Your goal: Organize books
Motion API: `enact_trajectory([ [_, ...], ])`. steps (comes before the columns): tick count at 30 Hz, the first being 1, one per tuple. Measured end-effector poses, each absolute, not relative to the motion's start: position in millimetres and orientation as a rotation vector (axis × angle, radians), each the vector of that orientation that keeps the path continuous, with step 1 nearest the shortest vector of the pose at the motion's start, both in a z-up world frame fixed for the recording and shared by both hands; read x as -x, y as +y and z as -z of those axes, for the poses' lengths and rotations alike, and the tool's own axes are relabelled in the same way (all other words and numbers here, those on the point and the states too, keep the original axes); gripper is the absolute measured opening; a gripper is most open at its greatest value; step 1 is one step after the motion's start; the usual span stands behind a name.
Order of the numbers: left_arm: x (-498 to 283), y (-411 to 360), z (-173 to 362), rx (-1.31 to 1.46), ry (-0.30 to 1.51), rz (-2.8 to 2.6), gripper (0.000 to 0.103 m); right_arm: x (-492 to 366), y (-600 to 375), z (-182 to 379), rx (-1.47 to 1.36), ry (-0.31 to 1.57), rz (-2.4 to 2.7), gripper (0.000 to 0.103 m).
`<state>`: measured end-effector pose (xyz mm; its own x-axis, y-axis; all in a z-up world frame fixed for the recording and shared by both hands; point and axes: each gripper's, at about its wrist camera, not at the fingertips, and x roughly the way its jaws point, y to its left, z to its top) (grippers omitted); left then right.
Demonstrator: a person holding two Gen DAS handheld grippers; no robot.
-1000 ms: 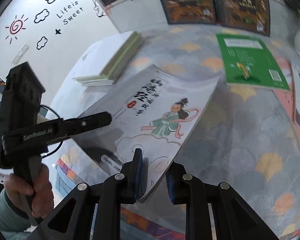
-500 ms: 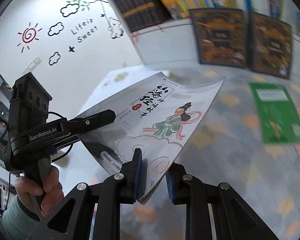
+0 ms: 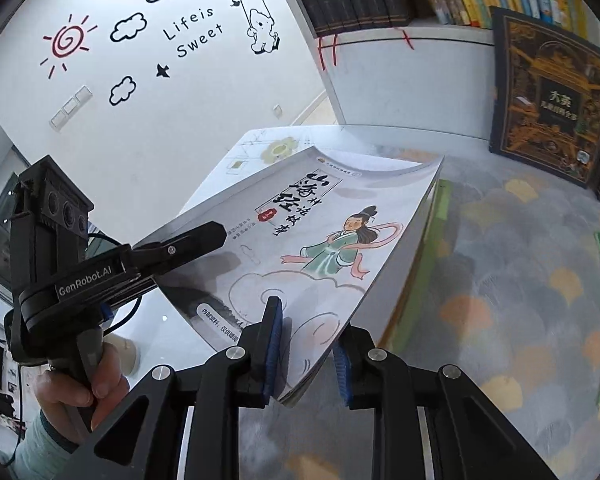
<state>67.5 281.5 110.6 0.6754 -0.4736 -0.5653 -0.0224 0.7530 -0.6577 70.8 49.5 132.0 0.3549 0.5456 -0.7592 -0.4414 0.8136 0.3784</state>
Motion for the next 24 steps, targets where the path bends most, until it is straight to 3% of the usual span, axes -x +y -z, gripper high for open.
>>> enact_trajectory([
  [8,-91,293,-80,0.719,0.887,0.273,0.017,-104,49,-108,-0.188,1.092,-0.580,0.024],
  [12,-91,301,-71,0.764,0.893,0.238,0.027,-107,51,-98,-0.199,1.123,-0.565,0.024],
  [19,-71,327,-61,0.831,0.900,0.101,0.030,-107,51,-76,-0.249,1.181,-0.517,0.024],
  [24,-46,324,-64,0.814,0.918,0.085,0.030,-97,33,-76,-0.307,1.210,-0.500,0.035],
])
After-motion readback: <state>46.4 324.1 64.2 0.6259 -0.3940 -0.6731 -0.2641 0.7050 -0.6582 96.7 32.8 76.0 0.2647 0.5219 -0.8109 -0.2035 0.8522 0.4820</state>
